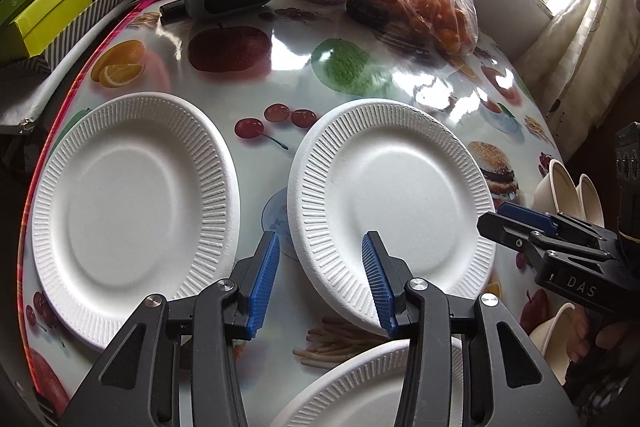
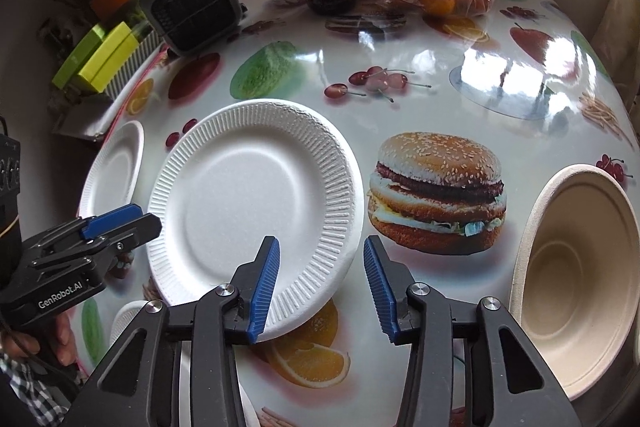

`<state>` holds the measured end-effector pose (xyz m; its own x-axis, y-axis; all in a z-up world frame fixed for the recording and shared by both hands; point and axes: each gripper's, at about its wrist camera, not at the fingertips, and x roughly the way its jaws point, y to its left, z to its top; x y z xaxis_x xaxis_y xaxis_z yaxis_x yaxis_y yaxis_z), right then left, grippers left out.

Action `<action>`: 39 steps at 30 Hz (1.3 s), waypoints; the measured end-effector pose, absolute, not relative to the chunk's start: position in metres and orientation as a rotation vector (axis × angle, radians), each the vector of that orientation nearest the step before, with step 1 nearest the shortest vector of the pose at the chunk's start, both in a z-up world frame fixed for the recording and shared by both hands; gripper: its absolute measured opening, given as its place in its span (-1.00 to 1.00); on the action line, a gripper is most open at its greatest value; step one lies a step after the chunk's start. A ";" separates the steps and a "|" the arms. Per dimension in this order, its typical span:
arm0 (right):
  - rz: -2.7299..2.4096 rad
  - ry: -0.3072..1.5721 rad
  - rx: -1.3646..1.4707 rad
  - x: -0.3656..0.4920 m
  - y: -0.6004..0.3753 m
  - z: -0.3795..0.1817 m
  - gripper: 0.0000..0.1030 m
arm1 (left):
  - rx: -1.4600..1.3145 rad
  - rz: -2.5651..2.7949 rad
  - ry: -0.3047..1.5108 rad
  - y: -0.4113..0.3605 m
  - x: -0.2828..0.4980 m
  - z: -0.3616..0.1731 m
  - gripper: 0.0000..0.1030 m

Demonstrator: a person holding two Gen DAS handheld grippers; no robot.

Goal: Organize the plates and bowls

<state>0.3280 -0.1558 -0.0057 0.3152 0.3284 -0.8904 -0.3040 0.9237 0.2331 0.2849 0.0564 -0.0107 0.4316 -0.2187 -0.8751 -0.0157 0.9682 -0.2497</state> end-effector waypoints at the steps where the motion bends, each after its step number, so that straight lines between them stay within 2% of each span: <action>1: 0.416 1.181 0.025 0.328 -0.156 -0.006 -0.16 | -0.247 -0.136 1.129 0.056 0.286 -0.012 -0.24; 2: 0.415 1.183 0.026 0.329 -0.156 -0.007 -0.16 | -0.257 -0.139 1.136 0.056 0.286 -0.013 -0.31; 11: 0.410 1.200 0.040 0.331 -0.159 -0.012 -0.39 | -0.264 -0.133 1.143 0.058 0.287 -0.016 -0.44; 39: 0.427 1.133 0.057 0.313 -0.163 0.010 -0.45 | -0.232 -0.130 1.079 0.059 0.273 0.003 -0.45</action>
<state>0.3133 -0.1625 0.0100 0.3524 0.3583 -0.8645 -0.3011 0.9181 0.2578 0.2728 0.0591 0.0028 0.4682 -0.2176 -0.8564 -0.0082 0.9681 -0.2504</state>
